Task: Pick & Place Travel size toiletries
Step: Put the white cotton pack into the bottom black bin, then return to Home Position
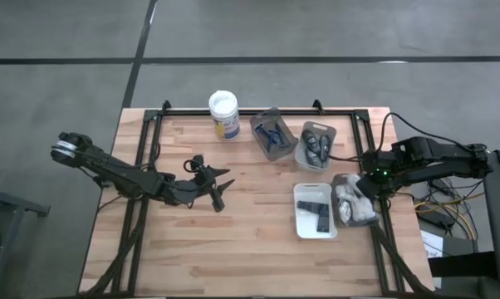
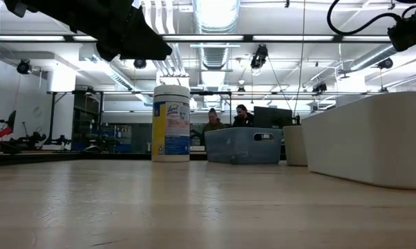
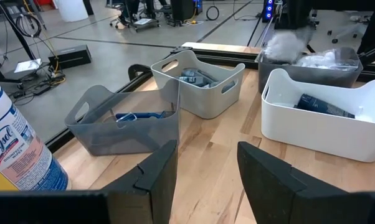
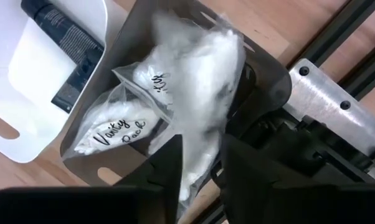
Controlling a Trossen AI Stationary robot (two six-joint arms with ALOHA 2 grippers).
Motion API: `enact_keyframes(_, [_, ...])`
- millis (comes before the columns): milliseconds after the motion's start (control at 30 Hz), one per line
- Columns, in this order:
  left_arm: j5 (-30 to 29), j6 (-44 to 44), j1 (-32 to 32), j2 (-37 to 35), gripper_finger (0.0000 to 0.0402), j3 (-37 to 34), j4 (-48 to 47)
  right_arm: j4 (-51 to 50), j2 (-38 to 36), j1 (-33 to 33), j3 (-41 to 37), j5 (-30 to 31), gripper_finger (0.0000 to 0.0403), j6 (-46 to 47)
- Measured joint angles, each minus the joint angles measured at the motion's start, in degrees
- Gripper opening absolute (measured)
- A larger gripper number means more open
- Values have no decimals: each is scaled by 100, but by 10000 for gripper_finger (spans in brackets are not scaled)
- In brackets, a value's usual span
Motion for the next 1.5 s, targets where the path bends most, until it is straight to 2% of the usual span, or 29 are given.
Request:
enact_keyframes(433, [0,13,0,2,172,0,-2,92,0,0,0,4,186,253])
enact_keyframes(667, [0,48,0,2,172,0,-2,109,0,-2,0,50,204,894])
enact_keyframes(967, [0,46,0,2,172,0,-6,200,0,-2,-5,118,218,825])
enact_keyframes(1100, [143,135,-13,2,172,0,-157,1139,-32,-2,-117,351,226,-303])
enact_keyframes(1200, [787,444,-13,0,172,0,-218,2563,-96,0,-337,346,233,-1426])
enact_keyframes(1400, [2007,937,-13,-241,172,0,-212,5359,-168,0,-1019,-461,250,-3693])
enact_keyframes(1500, [2205,1154,-13,-398,172,-20,-207,6493,-218,0,-1513,-608,258,-4483])
